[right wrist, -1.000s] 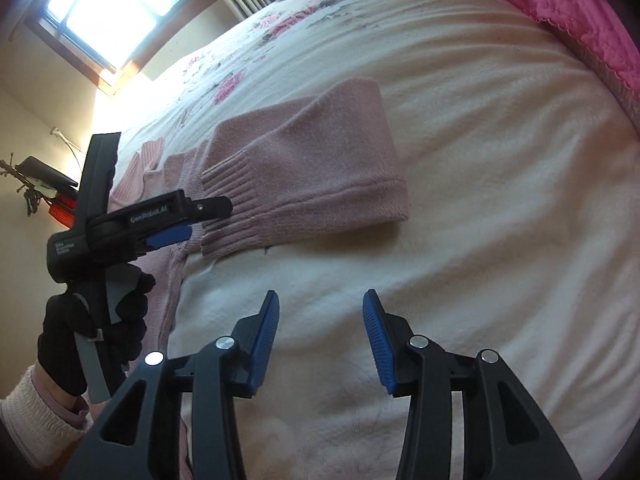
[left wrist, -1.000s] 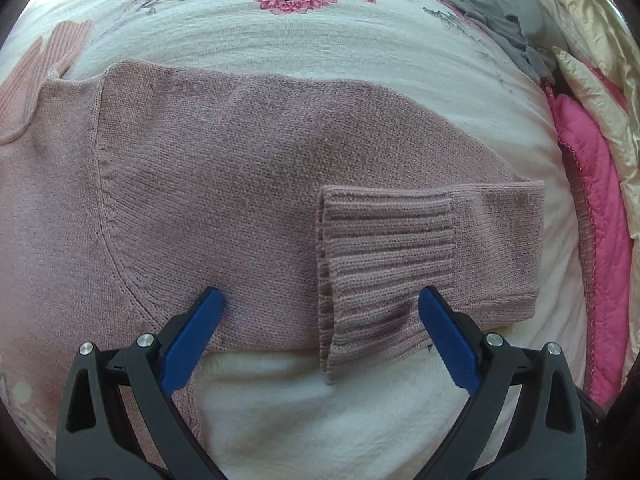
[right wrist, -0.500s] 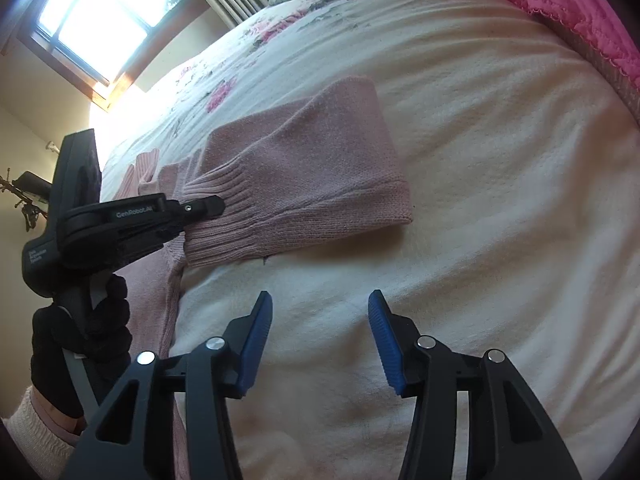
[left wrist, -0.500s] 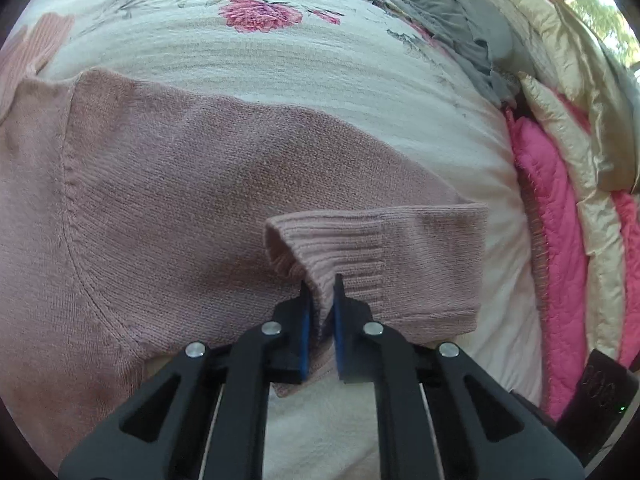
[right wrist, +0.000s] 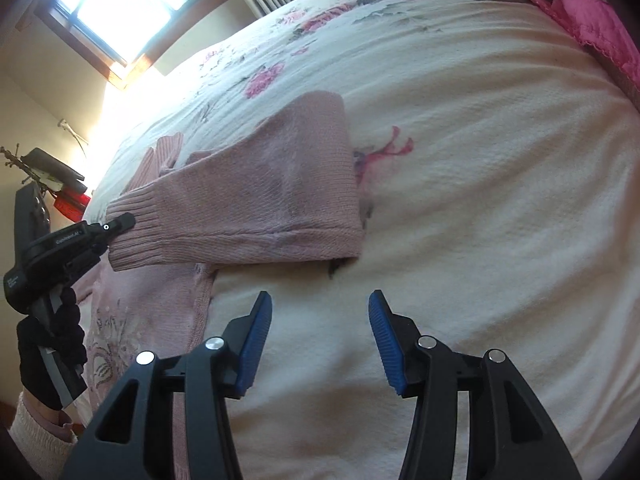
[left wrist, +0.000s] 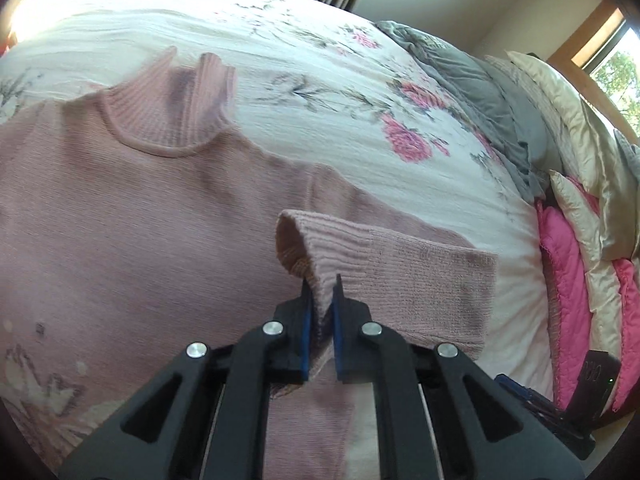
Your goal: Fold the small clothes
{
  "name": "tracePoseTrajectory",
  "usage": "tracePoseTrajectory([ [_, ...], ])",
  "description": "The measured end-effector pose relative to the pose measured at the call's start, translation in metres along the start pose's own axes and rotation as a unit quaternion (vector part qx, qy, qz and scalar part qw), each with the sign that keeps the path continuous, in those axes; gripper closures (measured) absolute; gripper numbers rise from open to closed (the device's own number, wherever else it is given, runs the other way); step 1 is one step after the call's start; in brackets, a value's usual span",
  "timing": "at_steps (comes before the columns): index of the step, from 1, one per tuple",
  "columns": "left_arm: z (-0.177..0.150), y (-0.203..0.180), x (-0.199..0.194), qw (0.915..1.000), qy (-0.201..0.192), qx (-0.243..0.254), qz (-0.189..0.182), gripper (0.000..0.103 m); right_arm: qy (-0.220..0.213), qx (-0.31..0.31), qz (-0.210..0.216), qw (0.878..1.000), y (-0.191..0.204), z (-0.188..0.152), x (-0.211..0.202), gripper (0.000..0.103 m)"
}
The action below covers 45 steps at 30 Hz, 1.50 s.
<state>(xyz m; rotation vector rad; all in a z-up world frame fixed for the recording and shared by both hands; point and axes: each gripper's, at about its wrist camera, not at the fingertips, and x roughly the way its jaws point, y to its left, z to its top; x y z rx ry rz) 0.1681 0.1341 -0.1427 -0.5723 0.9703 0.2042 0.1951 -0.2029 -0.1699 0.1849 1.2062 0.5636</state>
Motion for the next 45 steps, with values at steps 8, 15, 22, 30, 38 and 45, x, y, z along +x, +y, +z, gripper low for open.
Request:
tracePoseTrajectory([
  [8,0.033,0.095,-0.046,0.9947,-0.054,-0.041,0.078,0.097,0.006,-0.036,0.020,0.999,0.047,0.024,0.025,0.052],
  [15,0.049,0.162,-0.066,0.9864,-0.071,-0.070,0.131,0.097,0.014,-0.078,0.053,0.995,0.103,0.043,0.058,0.052],
  [22,0.047,0.216,-0.046,0.9808,-0.034,-0.088,0.171,0.096,0.049,-0.087,0.060,0.993,0.135,0.042,0.107,0.050],
  [30,0.042,0.228,-0.045,0.9816,-0.020,-0.071,0.176,0.081,0.086,-0.080,0.016,0.993,0.137,0.032,0.131,0.043],
  [38,0.034,0.204,-0.041,0.9862,-0.022,-0.016,0.163,0.071,0.085,-0.063,0.023,0.994,0.169,0.020,0.137,0.037],
  [45,0.032,0.218,-0.039,0.9907,-0.005,0.000,0.136,0.070,0.083,-0.072,-0.016,0.994,0.188,0.016,0.144,0.035],
])
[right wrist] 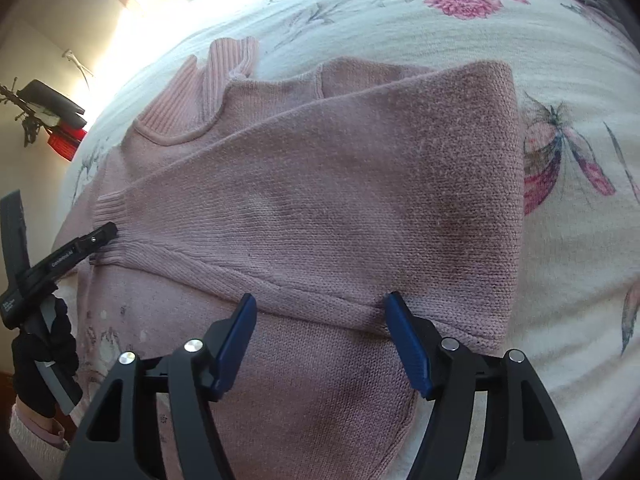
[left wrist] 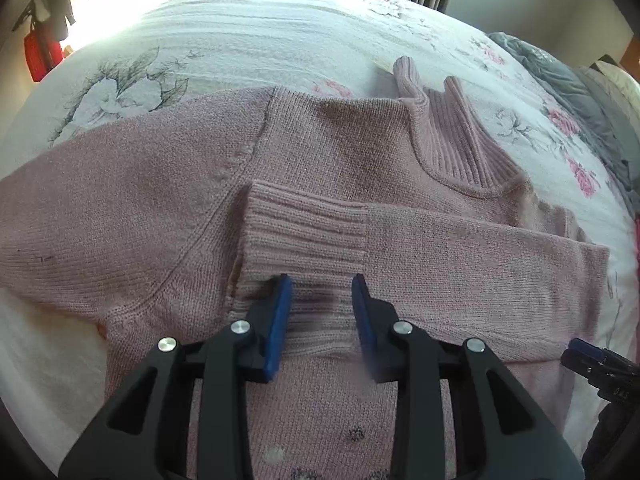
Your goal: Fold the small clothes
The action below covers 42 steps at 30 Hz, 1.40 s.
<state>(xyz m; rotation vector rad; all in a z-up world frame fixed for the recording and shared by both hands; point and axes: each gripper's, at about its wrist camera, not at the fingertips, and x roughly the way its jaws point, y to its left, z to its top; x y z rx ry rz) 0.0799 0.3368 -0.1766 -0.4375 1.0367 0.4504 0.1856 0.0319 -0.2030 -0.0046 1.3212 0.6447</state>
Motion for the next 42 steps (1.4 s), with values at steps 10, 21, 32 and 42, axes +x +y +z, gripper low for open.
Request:
tracePoseTrajectory([
  [10,-0.045,0.200,-0.087,0.9824,-0.022,-0.172,0.070,0.041,-0.002,-0.050,0.055,0.997,0.094,-0.027,-0.006,0.034],
  [21,-0.048,0.381,-0.104,0.9320,-0.088,-0.343,0.078,0.046,0.037,-0.069,0.036,0.996,0.141,-0.049,0.033,0.033],
  [32,-0.019,0.450,-0.074,0.9049,-0.110,-0.410,0.035,0.047,0.037,-0.073,0.000,0.997,0.146,-0.047,0.047,0.033],
  [42,-0.017,0.440,-0.089,0.9179,-0.108,-0.377,0.059,0.091,0.034,-0.065,-0.003,0.997,0.145,-0.043,0.050,0.033],
])
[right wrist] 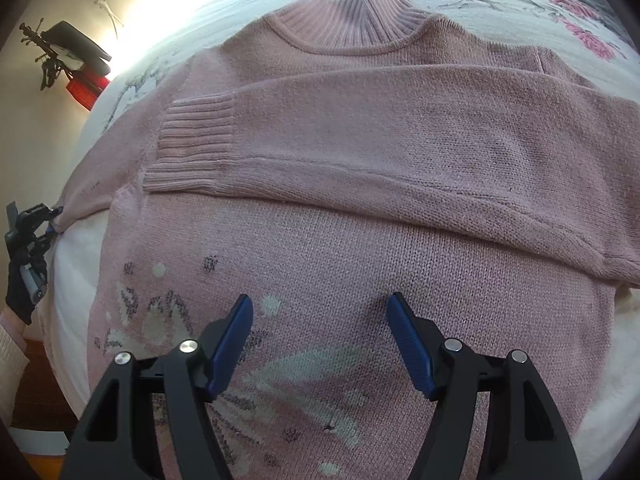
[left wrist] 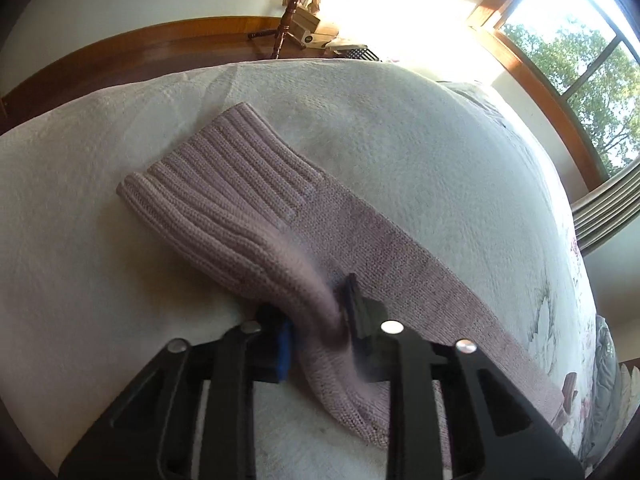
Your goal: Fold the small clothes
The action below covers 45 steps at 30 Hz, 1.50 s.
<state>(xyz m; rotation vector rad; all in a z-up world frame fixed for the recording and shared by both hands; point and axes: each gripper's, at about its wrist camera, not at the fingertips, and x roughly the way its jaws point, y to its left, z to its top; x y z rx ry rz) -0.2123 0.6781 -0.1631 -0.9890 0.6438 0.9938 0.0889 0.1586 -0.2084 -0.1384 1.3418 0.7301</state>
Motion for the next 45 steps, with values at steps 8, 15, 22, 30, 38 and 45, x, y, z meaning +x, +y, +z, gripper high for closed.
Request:
tracePoseTrajectory([
  [8,-0.040,-0.096,-0.056,0.9894,-0.024,0.111,-0.090,0.094,-0.007,0.007,-0.008,1.000,-0.013,-0.009,-0.015,0.033],
  [15,-0.110,-0.194,-0.064,0.9668,-0.001,0.192,-0.168,0.094,-0.015,0.028,-0.008,0.999,-0.032,-0.019,-0.027,0.033],
  [22,-0.196,-0.255,-0.062,0.9417,0.037,0.238,-0.235,0.094,-0.015,0.040,-0.012,0.999,-0.051,-0.028,-0.033,0.033],
  [30,-0.267,-0.274,-0.019,0.9262,0.099,0.287,-0.223,0.094,-0.011,0.042,-0.012,0.999,-0.055,-0.028,-0.032,0.033],
  [38,-0.278,-0.253,0.007,0.9258,0.143,0.287,-0.201,0.088,-0.006,0.043,-0.015,0.999,-0.053,-0.026,-0.029,0.032],
  [45,-0.272,-0.221,-0.031,0.8950,0.189,0.320,-0.247,0.065,-0.008,0.042,0.002,0.999,-0.040,-0.005,-0.030,0.031],
])
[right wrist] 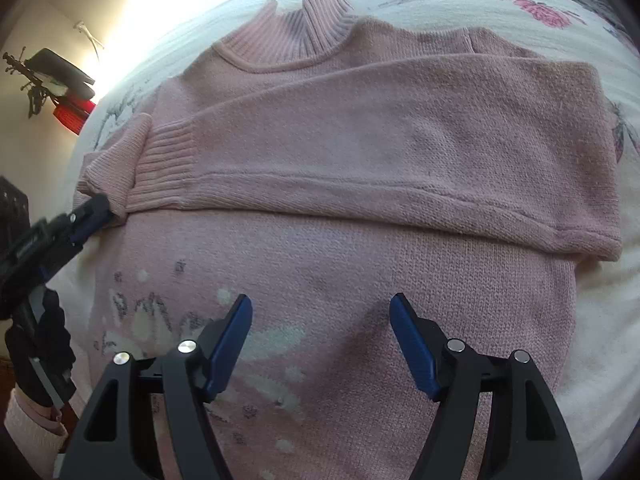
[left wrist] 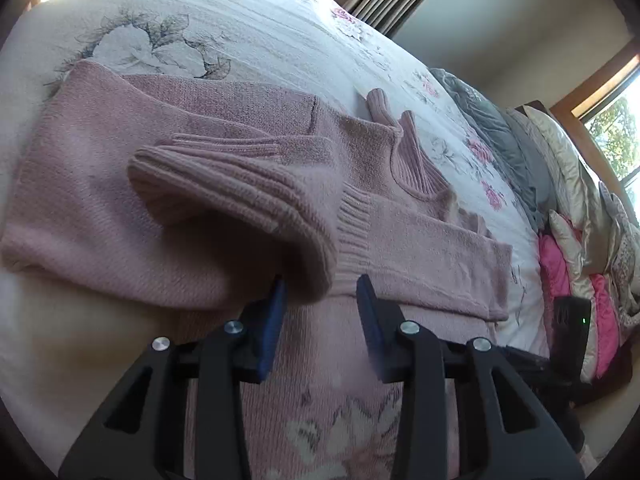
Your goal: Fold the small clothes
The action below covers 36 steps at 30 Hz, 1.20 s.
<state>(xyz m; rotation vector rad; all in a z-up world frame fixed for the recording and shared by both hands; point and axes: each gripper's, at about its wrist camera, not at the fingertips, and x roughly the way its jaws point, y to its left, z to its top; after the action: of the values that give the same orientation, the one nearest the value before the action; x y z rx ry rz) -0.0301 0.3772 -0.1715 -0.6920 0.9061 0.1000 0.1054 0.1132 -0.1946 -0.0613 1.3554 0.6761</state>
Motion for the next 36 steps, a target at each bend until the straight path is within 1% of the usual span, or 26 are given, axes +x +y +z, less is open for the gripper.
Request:
tracePoseTrajectory([
  [2,-0.008,0.010,-0.025,0.9999,-0.013,-0.005,-0.005,0.064,-0.006,0.003,0.021,1.000,0.009,0.010,-0.004,0.031],
  [3,-0.007,0.018,-0.038,0.9996,-0.024,-0.015,0.001,0.063,-0.009,0.006,0.040,0.999,0.015,0.017,-0.005,0.031],
  [4,-0.004,0.027,-0.047,0.9989,-0.036,-0.027,0.015,0.063,-0.011,0.010,0.063,0.998,0.021,0.025,-0.004,0.031],
  [5,0.000,0.037,-0.055,0.9976,-0.049,-0.034,0.036,0.062,-0.013,0.015,0.088,0.996,0.029,0.034,-0.003,0.031],
  [7,0.014,0.053,-0.061,0.9924,-0.066,-0.040,0.095,0.062,-0.011,0.016,0.125,0.992,0.051,0.054,0.002,0.031],
  [9,0.028,0.066,-0.059,0.9878,-0.075,-0.043,0.130,0.063,-0.011,0.000,0.150,0.989,0.079,0.073,0.010,0.031],
  [10,0.035,0.069,-0.055,0.9840,-0.068,-0.043,0.159,0.063,-0.010,-0.007,0.155,0.988,0.093,0.082,0.014,0.031],
  [11,0.040,0.074,-0.048,0.9806,-0.053,-0.041,0.184,0.063,-0.006,-0.014,0.161,0.987,0.108,0.089,0.019,0.031],
  [12,0.042,0.077,-0.041,0.9803,-0.045,-0.039,0.188,0.063,-0.003,-0.018,0.172,0.985,0.121,0.096,0.025,0.030],
  [14,0.041,0.083,-0.031,0.9798,-0.042,-0.049,0.189,0.063,0.014,-0.017,0.182,0.983,0.141,0.103,0.040,0.030],
  [17,0.038,0.091,-0.032,0.9802,-0.050,-0.054,0.184,0.061,0.052,-0.002,0.175,0.983,0.157,0.109,0.075,0.030],
  [19,0.038,0.093,-0.036,0.9809,-0.053,-0.065,0.175,0.061,0.064,0.006,0.187,0.980,0.159,0.108,0.091,0.044],
  [20,0.037,0.095,-0.038,0.9813,-0.054,-0.070,0.171,0.061,0.061,0.002,0.188,0.980,0.161,0.107,0.094,0.061],
  [21,0.037,0.095,-0.041,0.9817,-0.054,-0.075,0.167,0.061,0.062,-0.006,0.188,0.980,0.161,0.106,0.096,0.084],
  [22,0.038,0.096,-0.044,0.9819,-0.054,-0.078,0.164,0.061,0.066,-0.010,0.200,0.978,0.162,0.106,0.096,0.092],
  [24,0.037,0.091,-0.048,0.9821,-0.058,-0.080,0.160,0.061,0.053,-0.015,0.217,0.975,0.158,0.104,0.085,0.094],
  [26,0.038,0.083,-0.051,0.9826,-0.065,-0.073,0.158,0.061,0.031,-0.023,0.216,0.976,0.151,0.100,0.065,0.094],
  [28,0.039,0.074,-0.052,0.9841,-0.069,-0.061,0.152,0.061,0.010,-0.021,0.213,0.977,0.136,0.098,0.042,0.094],
  [31,0.044,0.054,-0.047,0.9868,-0.070,-0.037,0.141,0.061,-0.018,-0.020,0.193,0.981,0.110,0.094,0.013,0.094],
  [34,0.045,0.034,-0.036,0.9889,-0.066,-0.012,0.133,0.060,-0.043,-0.018,0.149,0.988,0.081,0.093,-0.009,0.094],
  [36,0.044,0.021,-0.025,0.9894,-0.058,0.004,0.133,0.060,-0.050,-0.009,0.129,0.990,0.060,0.095,-0.016,0.094],
])
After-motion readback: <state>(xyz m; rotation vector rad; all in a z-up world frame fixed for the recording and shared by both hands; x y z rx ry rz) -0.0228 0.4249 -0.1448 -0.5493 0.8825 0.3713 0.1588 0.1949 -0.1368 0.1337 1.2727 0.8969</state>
